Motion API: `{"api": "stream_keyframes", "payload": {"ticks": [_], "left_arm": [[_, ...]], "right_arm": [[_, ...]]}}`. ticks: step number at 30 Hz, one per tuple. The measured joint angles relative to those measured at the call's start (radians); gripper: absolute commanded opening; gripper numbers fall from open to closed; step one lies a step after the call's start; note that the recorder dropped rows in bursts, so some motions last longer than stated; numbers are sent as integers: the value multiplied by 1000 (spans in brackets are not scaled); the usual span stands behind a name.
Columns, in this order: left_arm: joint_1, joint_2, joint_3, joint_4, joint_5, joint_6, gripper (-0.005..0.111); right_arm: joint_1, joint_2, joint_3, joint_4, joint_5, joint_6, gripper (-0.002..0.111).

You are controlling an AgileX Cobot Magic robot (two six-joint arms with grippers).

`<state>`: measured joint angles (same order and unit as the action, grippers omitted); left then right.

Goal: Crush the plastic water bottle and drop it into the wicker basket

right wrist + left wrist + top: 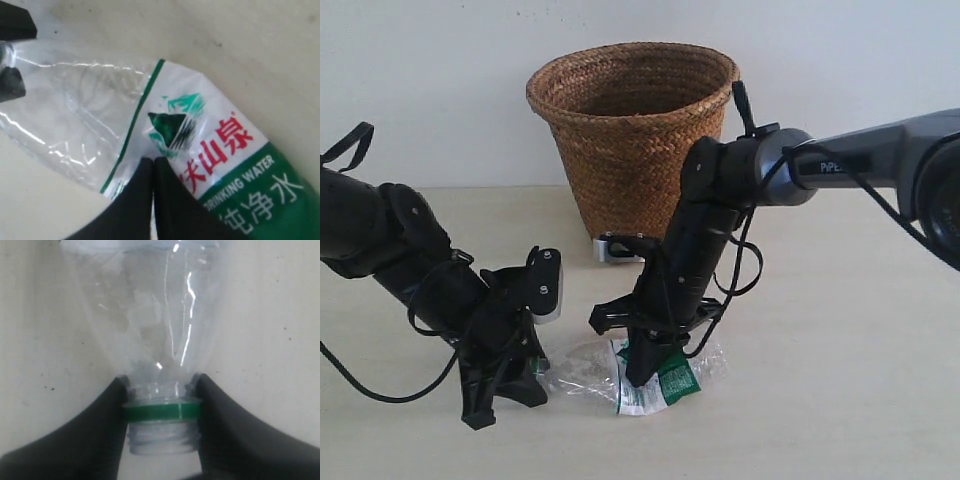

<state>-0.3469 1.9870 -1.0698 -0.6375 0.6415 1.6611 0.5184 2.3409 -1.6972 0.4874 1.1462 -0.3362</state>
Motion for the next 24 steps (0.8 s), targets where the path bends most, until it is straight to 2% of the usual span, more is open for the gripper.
{"api": "stream_keyframes", "payload": {"ticks": [11, 24], "left_arm": [[-1, 0, 0, -8, 0, -2, 4], [-1, 0, 0, -12, 4, -2, 4]], "right_arm": [[0, 8, -89, -22, 95, 13, 0], [-2, -154, -85, -38, 55, -54, 0]]}}
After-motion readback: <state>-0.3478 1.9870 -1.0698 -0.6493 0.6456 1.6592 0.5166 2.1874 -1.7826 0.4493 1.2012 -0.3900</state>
